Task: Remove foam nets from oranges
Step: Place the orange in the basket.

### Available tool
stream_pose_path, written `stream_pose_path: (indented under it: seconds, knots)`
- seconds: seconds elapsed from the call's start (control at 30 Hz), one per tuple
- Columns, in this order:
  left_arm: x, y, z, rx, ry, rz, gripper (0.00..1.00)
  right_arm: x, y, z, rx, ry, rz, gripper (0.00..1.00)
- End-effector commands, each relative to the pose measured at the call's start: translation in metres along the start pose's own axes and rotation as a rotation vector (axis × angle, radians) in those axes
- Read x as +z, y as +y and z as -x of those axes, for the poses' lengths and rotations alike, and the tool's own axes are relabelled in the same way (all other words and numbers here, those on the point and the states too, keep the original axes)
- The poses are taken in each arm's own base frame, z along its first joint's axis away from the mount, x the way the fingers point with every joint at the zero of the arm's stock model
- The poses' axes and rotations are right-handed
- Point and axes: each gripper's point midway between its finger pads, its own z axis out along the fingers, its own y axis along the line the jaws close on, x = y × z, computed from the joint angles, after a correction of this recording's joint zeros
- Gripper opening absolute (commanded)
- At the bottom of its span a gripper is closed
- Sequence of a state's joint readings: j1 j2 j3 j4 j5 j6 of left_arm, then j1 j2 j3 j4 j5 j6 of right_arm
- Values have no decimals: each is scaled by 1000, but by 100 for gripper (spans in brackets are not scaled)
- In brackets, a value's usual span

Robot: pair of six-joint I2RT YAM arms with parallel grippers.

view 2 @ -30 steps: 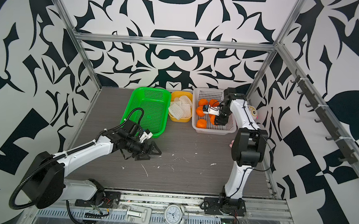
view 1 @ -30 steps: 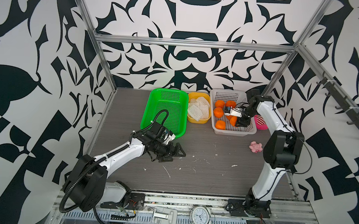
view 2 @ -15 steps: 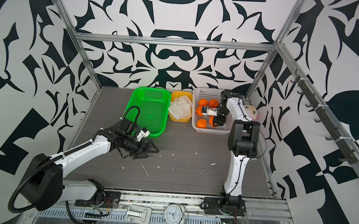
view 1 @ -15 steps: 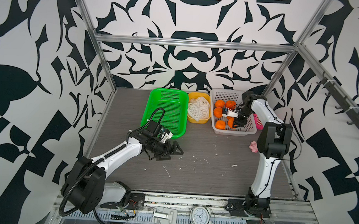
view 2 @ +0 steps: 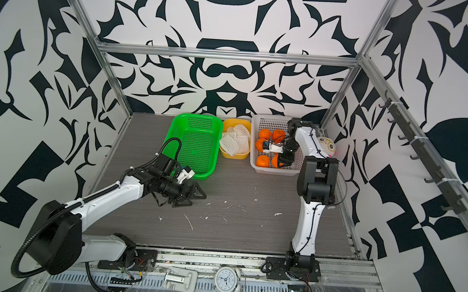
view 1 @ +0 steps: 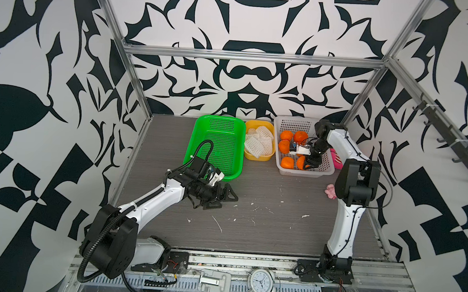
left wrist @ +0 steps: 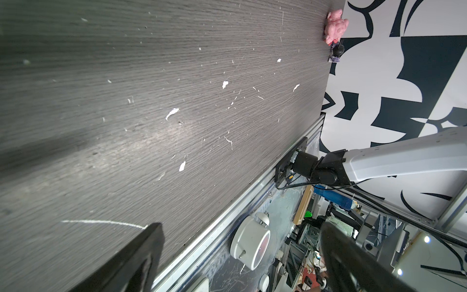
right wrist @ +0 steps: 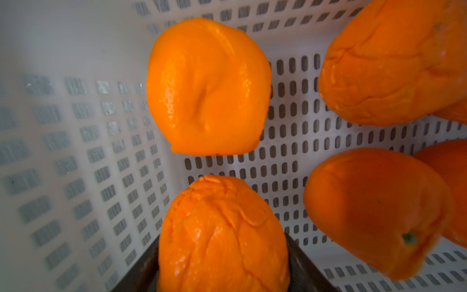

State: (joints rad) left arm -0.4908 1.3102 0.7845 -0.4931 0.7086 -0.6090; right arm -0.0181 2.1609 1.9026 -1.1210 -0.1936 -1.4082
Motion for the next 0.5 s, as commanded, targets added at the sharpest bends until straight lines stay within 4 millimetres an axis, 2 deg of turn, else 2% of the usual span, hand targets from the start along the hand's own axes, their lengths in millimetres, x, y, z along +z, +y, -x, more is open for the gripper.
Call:
stream_pose_path:
  seconds: [0.0,0.27,0.33,0.37,0.47]
  knots:
    - [-8,-12,1,28,-8,-26,99,-1,4,-1,47,10,17,66]
    - [-14,-16,6,37,-17,-18,99,0,5,-2,41,11,-7,76]
    - [-14,-16,6,38,-20,-17,99,-3,3,2,56,-3,-21,83]
    - [-15,-16,6,35,-22,-15,99,-5,3,4,55,-13,-22,100]
    - [-16,-16,6,38,-24,-11,99,-12,4,8,46,-29,-37,100]
